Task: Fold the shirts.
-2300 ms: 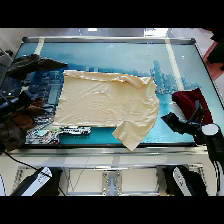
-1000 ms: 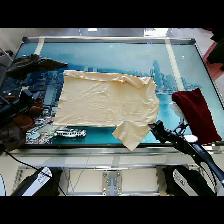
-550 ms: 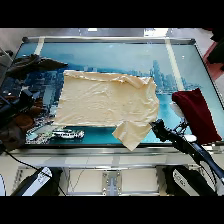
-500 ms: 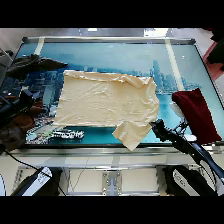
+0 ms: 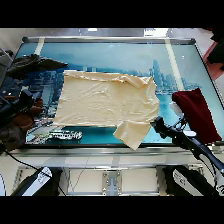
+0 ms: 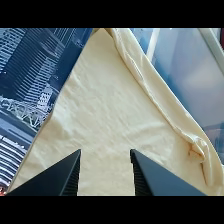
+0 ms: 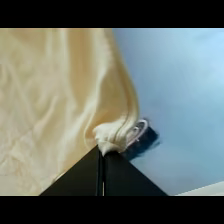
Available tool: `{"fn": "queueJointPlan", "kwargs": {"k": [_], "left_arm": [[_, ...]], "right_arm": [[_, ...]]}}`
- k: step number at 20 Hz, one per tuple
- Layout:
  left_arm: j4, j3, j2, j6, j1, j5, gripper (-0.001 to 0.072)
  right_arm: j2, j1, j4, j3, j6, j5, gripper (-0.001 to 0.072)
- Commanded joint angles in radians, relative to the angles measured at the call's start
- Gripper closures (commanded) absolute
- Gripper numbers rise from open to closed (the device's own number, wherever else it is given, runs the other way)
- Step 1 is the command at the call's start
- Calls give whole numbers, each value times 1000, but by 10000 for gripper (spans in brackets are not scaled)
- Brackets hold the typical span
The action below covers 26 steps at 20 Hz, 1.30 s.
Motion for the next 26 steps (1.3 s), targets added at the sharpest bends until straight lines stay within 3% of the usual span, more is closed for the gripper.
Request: {"fn": "queueJointPlan", "kwargs": {"k": [1,3,4,6,9,11,16,21,26], "left_arm": [[-21,3,1,-10,22,-10,363],[71,6,0,-71,86,-119,364],[209,3,0,-134,106,-211,363],[387,-24,-2,-319,95,-224,363],[438,-54,-17,-304,72,-328,341],[523,-54,-27,-332,68,-347,201],[669,-54,-89,-354,-18,-303,186],[668,-54,-178,-461,-95,-256,156],[528,-54,-255,-454,-95,-174,158]], "right_arm": [[1,0,10,97,-41,89,687],[13,0,-20,157,-41,122,687],[21,0,-39,185,-41,136,687],[42,0,-94,232,-41,157,687],[56,0,-116,266,-41,164,687],[58,0,-114,271,-41,164,687],[58,0,-116,271,-42,171,687],[58,0,-106,271,-41,171,687],[58,0,-103,271,-41,171,687]]}}
